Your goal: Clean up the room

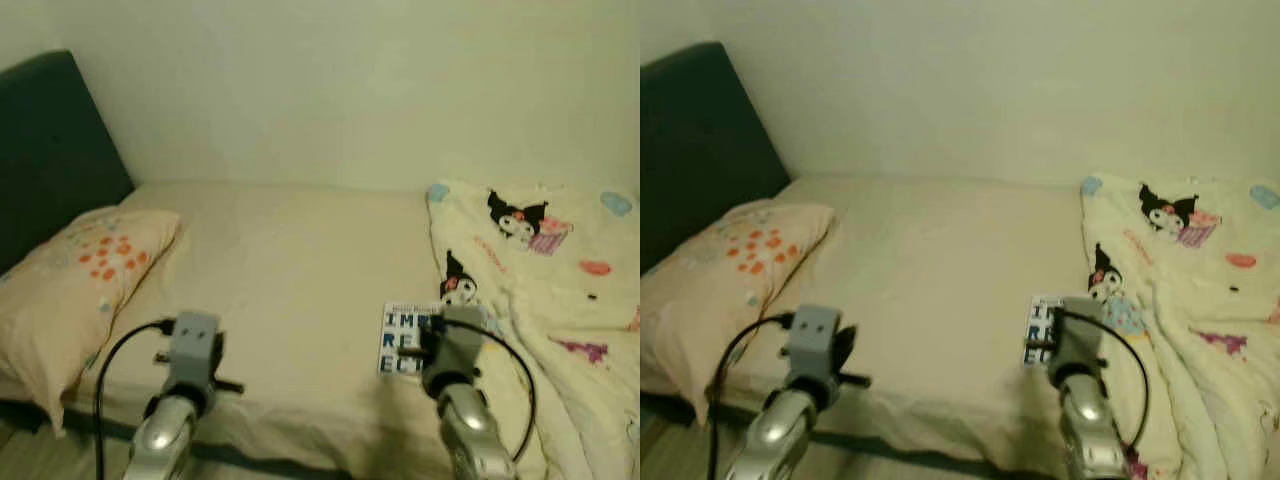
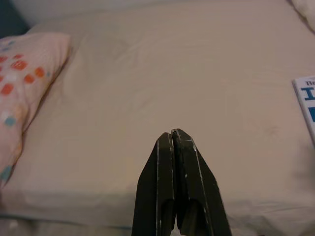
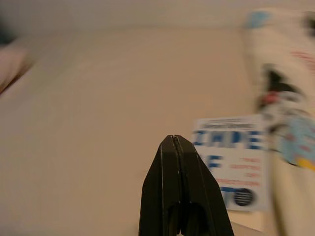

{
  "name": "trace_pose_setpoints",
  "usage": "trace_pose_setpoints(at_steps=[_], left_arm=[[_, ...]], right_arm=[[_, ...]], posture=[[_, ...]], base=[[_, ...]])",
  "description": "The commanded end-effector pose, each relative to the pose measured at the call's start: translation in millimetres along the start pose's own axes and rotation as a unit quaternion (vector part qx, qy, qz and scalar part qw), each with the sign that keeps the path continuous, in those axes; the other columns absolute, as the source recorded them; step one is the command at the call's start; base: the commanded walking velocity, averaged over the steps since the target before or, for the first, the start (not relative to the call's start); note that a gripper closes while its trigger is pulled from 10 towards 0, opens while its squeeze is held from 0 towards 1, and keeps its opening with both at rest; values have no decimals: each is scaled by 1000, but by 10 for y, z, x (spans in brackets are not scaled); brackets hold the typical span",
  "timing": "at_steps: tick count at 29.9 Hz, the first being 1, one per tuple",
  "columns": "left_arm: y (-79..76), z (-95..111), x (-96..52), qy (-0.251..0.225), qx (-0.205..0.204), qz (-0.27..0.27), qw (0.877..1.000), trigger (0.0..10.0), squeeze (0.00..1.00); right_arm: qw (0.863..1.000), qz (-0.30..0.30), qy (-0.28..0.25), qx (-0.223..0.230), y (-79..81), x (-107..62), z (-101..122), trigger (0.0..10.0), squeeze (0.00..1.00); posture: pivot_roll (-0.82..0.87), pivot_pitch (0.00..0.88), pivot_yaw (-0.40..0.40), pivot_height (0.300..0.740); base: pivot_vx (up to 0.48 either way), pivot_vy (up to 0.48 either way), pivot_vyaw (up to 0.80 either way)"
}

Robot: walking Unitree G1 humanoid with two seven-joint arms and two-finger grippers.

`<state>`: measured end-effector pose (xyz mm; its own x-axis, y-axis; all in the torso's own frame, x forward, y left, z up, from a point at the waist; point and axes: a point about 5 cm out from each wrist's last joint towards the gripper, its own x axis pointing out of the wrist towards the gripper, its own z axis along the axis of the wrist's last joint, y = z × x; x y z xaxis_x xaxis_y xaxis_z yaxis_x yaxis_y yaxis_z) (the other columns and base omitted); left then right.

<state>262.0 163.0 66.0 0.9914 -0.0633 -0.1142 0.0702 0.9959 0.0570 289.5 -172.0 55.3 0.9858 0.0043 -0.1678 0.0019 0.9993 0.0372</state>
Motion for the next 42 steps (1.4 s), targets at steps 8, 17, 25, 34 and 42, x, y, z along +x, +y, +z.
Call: trace_pose_setpoints(at_steps=[8,17,25,34,42], left_arm=[[-96,-54,-58,4,-10,-8,1000,10000,0],[-81,-16,0,3,4,-25,1000,10000,0],[-93,3,45,2,11,-37,999,10000,0],[-97,5,43,3,10,-43,999,10000,0],[-87,-6,28,4,9,-41,999,10000,0]], right_arm=[[1000,-1,14,13,-37,23,-17,10000,0],[999,-19,7,27,-19,-47,-45,10000,0],[999,-32,6,39,-39,-105,-79,10000,0],[999,-30,13,41,-19,-110,-101,10000,0],[999,-26,14,42,7,-108,-92,10000,0]], posture=[[-56,69,-33,740],[-70,75,15,740],[-74,76,25,740],[-74,80,41,740],[-70,77,35,740]], base=[[0,0,287],[0,0,0],[0,0,-777],[0,0,-56],[0,0,0]])
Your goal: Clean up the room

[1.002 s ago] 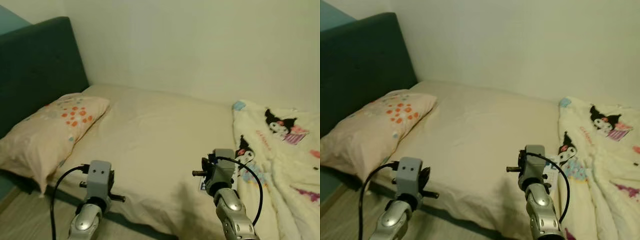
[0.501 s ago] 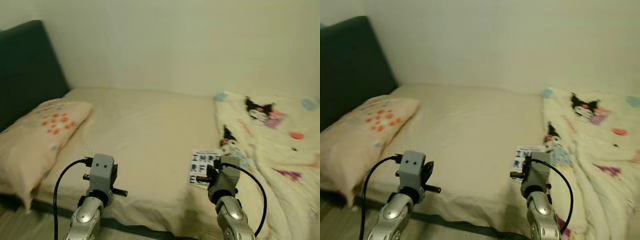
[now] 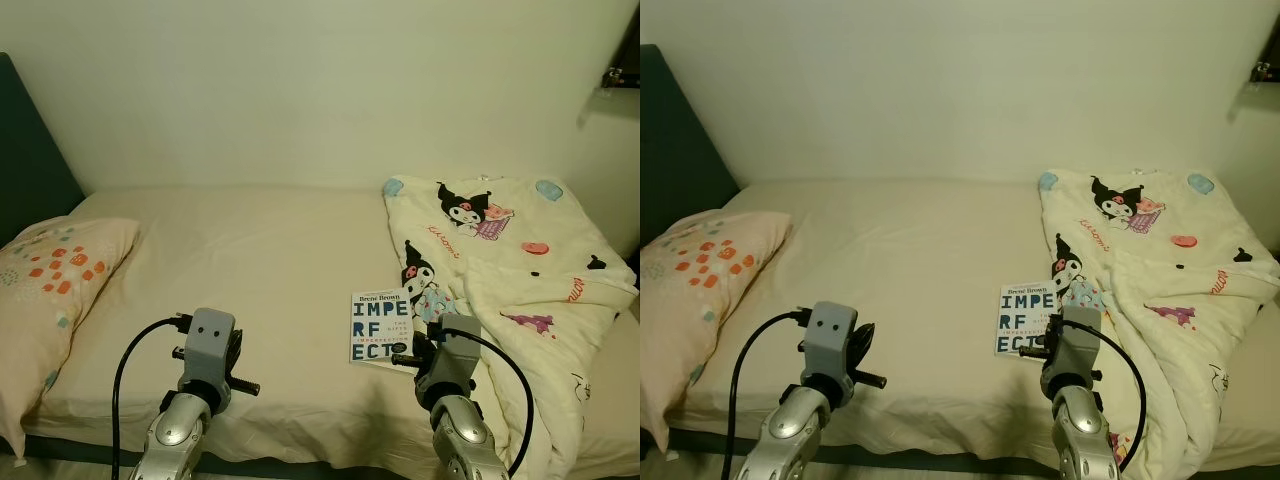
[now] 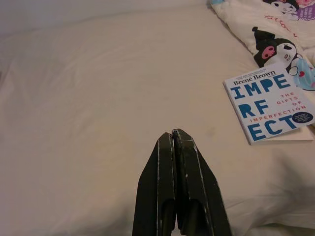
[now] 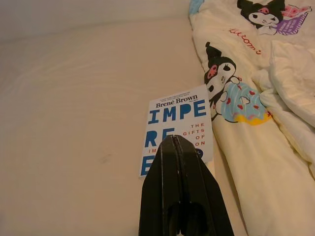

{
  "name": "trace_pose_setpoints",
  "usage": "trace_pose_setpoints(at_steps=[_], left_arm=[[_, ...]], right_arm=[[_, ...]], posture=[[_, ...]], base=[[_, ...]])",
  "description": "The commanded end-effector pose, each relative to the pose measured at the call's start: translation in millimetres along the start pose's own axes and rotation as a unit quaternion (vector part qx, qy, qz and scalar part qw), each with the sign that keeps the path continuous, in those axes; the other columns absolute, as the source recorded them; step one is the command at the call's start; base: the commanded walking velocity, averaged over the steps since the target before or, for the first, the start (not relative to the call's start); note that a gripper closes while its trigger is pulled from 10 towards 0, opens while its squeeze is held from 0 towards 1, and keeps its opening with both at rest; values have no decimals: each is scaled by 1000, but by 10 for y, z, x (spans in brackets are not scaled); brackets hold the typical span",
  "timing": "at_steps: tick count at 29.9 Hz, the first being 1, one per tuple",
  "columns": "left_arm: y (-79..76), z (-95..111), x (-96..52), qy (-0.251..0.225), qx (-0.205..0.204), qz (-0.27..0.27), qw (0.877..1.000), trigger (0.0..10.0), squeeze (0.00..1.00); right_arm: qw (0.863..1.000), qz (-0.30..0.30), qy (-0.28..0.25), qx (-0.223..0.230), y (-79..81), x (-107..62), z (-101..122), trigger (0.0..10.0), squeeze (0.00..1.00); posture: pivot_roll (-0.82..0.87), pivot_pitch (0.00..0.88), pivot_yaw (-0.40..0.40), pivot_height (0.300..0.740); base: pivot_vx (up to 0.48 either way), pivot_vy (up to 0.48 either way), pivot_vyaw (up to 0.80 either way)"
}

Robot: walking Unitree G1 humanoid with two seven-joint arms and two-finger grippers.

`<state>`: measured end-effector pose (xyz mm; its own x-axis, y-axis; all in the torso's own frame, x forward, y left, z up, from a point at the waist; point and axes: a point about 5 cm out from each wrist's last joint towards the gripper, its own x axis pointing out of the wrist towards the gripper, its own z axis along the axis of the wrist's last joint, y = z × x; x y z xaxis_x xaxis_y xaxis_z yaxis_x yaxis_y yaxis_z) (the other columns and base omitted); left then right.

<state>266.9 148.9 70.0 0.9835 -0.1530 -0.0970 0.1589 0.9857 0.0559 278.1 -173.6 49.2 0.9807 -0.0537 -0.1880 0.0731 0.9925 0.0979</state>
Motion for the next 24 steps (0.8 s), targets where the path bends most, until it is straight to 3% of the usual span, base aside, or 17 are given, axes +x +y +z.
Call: trace_pose_setpoints(at_steps=[1,13,24], left_arm=[[43,-62,-32,16,4,3,1000,10000,0],[-17,-37,-19,5,17,-18,1000,10000,0],[-72,-26,-11,4,16,-33,999,10000,0]], right_arm=[[1000,4,5,5,28,-6,-12,10000,0],[1000,5,2,5,32,4,9,10000,0],[1000,1,2,8,20,-7,7,10000,0]], posture=[[-70,77,35,740],[-77,66,36,740],[-81,72,43,740]], base=[[0,0,0],[0,0,0],[0,-348,0]])
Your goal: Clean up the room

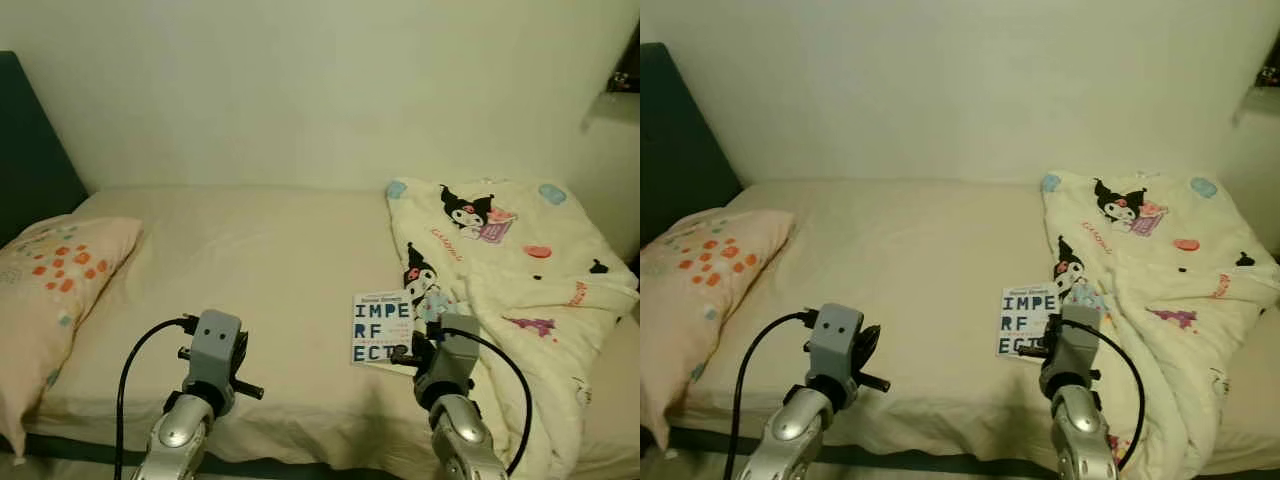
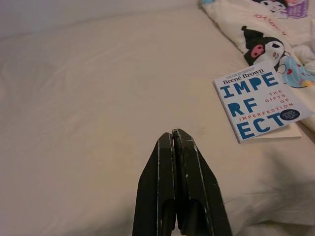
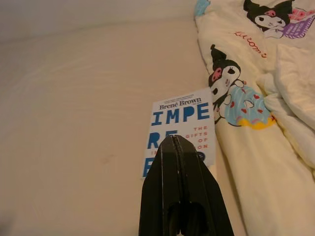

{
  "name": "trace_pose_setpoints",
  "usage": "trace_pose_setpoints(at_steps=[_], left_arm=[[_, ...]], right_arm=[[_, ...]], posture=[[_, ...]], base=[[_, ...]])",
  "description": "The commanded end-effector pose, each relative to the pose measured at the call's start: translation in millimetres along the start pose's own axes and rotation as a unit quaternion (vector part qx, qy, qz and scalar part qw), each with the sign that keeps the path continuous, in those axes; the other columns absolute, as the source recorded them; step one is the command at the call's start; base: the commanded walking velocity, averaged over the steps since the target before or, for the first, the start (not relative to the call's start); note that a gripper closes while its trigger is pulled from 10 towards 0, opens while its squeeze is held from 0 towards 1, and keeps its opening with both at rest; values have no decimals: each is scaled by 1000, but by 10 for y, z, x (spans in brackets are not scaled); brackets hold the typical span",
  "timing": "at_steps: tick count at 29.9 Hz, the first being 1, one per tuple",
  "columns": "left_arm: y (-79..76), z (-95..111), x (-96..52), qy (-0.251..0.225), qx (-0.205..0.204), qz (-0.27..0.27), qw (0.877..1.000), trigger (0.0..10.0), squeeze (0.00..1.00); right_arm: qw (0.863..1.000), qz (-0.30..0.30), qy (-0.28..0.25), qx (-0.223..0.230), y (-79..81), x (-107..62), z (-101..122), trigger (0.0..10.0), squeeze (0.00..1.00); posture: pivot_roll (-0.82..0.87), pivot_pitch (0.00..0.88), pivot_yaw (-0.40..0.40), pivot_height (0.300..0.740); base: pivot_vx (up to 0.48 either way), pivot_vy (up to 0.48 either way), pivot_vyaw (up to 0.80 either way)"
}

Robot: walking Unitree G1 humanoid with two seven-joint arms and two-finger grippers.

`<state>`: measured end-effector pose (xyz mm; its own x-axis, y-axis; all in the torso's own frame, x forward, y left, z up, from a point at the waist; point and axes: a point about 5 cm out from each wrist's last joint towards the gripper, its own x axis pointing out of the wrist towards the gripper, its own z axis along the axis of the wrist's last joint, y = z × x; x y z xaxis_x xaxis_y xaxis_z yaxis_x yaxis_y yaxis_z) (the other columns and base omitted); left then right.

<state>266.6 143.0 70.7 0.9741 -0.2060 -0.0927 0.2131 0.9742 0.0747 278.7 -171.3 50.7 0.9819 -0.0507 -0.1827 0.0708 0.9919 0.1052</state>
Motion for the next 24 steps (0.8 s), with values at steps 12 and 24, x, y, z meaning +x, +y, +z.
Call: trace_pose_setpoints(at_steps=[12,24], left_arm=[[-8,-49,-30,13,6,-7,1000,10000,0],[-17,-48,-29,12,5,-7,1000,10000,0]], right_arm=[[1000,0,6,5,-4,-10,-10,10000,0],[1000,1,9,5,-7,-13,-13,10000,0]], posture=[[-77,78,41,740],[-78,84,40,740]], base=[[0,-432,0],[0,-430,0]])
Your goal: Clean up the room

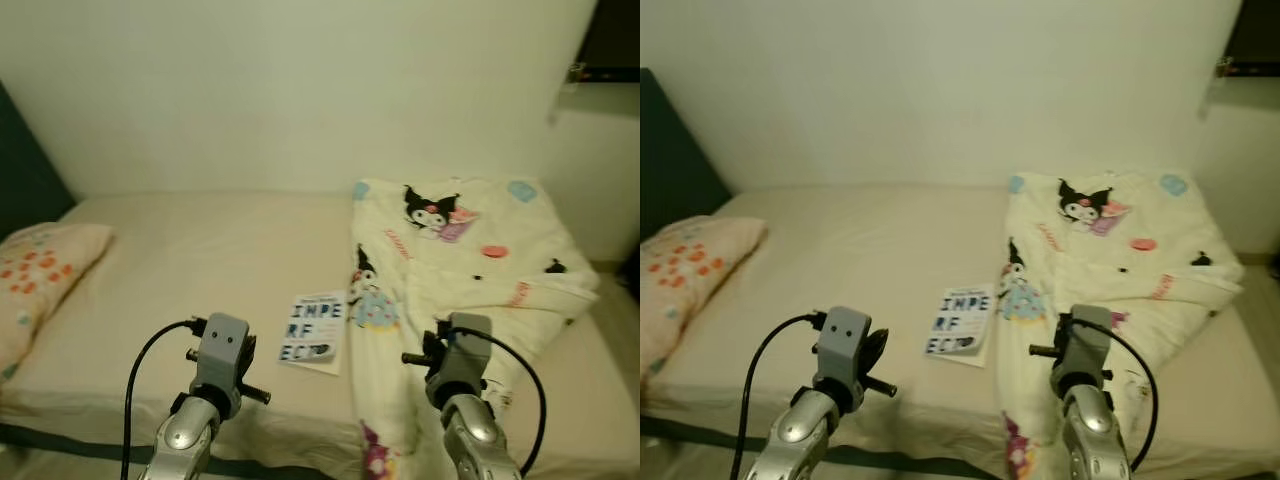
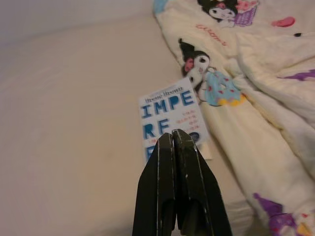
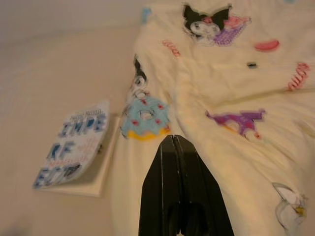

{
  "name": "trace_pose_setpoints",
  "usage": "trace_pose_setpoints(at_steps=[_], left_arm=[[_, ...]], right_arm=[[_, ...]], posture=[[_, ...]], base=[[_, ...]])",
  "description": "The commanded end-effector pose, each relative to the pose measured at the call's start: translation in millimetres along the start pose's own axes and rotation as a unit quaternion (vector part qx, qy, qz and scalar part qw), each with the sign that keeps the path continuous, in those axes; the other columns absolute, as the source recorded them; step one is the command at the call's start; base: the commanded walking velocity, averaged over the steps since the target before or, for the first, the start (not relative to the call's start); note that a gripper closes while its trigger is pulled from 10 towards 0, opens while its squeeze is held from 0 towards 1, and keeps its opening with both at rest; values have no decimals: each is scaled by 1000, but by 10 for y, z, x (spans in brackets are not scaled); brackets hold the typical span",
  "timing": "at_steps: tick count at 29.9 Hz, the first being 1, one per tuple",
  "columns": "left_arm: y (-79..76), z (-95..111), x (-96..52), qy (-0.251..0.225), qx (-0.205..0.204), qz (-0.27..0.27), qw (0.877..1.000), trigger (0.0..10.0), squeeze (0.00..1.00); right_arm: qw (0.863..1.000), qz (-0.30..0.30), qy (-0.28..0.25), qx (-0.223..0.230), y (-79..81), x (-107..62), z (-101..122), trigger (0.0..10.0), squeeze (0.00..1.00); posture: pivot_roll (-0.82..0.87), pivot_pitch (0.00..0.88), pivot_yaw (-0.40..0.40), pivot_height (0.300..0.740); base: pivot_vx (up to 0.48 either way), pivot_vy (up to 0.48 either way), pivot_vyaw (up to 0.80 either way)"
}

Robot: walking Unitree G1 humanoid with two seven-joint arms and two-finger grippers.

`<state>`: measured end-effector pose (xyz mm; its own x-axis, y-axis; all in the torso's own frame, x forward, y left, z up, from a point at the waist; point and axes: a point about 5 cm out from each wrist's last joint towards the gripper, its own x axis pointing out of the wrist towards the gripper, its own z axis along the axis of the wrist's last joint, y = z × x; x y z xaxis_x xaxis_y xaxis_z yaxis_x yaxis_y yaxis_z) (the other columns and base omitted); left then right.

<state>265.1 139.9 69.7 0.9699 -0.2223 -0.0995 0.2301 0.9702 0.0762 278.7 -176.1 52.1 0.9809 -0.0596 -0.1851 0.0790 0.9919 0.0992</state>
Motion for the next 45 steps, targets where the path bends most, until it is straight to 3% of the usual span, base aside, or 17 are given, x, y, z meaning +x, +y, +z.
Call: trace_pose_setpoints(at_steps=[1,33,45], left_arm=[[16,-41,-23,10,3,2,1000,10000,0],[19,-42,-49,12,4,2,1000,10000,0],[11,-46,-52,12,4,3,1000,10000,0]], right_arm=[[1000,6,8,7,40,-15,-34,10000,0],[999,35,18,-16,111,-26,-61,10000,0],[999,39,18,-16,123,-27,-61,10000,0]], posture=[[-78,84,40,740],[-75,94,39,740],[-76,90,37,740]], base=[[0,-424,0],[0,-411,0],[0,-377,741]])
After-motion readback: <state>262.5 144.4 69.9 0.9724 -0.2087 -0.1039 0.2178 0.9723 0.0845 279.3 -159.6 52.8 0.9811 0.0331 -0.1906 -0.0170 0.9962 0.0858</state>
